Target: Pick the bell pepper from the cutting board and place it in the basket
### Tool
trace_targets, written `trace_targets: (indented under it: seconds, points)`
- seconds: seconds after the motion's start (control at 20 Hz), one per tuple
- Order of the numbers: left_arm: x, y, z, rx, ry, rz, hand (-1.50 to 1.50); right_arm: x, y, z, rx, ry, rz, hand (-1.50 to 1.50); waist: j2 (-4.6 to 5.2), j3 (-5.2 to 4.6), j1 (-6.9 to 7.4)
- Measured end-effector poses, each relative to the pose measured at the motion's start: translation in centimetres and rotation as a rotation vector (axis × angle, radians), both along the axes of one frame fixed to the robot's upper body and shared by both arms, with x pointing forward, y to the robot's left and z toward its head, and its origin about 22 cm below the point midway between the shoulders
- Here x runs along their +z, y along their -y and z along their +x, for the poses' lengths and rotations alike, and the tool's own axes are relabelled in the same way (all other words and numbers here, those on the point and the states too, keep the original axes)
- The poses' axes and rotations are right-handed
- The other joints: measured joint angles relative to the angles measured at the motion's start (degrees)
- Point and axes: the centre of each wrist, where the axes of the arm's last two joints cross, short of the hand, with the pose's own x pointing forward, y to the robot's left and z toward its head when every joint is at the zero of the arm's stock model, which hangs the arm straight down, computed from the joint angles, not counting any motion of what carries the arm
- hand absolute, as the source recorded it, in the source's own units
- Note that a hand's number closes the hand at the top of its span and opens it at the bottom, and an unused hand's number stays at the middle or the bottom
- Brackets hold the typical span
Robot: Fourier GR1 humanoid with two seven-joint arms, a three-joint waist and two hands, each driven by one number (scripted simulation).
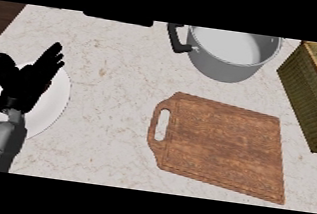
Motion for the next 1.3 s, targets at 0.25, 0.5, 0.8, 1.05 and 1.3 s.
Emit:
trace_targets:
  seconds: [0.25,0.5,0.8,1.05,1.3]
  points:
    - [0.2,-0.6,-0.5,0.012,-0.002,-0.003,0.0,-2.0,2.4,0.1,-0.025,-0.028,0.006,1.5,-0.31,0.07,-0.57]
    - [0.3,-1.0,-0.9,0.019,-0.004,-0.004,0.0,-4.0,4.0,0.1,-0.023,-0.01,0.032,1.5,-0.52,0.09,-1.11]
    - [-0.1,-0.7,-1.6,0.03,-0.005,-0.008,0.0,-6.5,7.5,-0.5,-0.096,0.021,0.028,-1.5,-0.65,0.09,-1.72]
    - [0.0,-1.3,-1.7,0.032,-0.004,-0.007,0.0,-8.9,9.4,-1.1,-0.137,0.033,0.06,-1.5,-0.67,0.1,-1.82]
    - [0.3,-1.0,-1.3,0.037,-0.005,-0.006,0.0,-9.2,9.4,-1.1,-0.111,0.086,0.071,-1.5,-0.74,0.12,-1.88]
